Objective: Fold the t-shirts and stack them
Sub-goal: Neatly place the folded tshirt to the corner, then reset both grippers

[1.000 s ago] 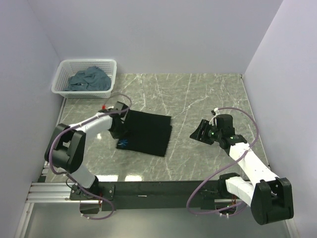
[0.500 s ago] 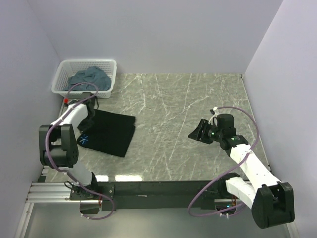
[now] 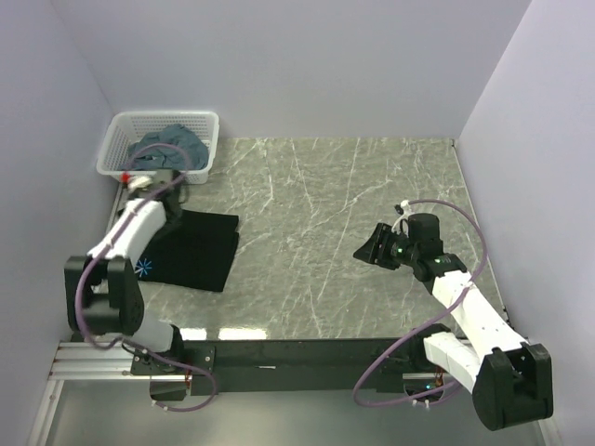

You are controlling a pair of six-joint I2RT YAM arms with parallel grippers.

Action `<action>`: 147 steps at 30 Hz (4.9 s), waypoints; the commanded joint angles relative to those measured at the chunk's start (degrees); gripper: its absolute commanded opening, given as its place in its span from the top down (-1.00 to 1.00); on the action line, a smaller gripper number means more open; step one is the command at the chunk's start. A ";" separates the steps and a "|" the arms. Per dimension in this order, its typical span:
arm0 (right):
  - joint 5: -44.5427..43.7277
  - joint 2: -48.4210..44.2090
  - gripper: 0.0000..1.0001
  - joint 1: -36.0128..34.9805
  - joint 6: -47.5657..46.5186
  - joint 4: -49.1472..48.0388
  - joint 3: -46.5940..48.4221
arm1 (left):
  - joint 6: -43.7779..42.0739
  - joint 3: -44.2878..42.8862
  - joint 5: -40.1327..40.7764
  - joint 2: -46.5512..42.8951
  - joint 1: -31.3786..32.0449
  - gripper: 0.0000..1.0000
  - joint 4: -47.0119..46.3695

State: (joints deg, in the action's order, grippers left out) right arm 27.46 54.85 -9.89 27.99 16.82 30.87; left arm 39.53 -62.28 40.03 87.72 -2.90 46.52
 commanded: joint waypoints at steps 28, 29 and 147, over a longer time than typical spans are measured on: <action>0.31 -4.67 -0.08 -0.48 -0.48 0.06 -0.82 | 7.94 -9.80 9.45 30.32 45.01 -0.13 8.33; 0.31 -4.58 -0.08 -0.48 -0.39 -0.03 -0.73 | 6.71 -9.18 9.71 30.23 44.39 -0.09 7.80; -39.15 -49.84 -0.86 -0.74 -9.88 11.57 7.45 | -4.81 24.67 11.47 -81.22 37.79 -0.99 -14.53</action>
State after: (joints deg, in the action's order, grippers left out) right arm -11.11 6.26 -10.15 18.74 31.29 38.85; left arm 34.13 -37.56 50.50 5.48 35.22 34.22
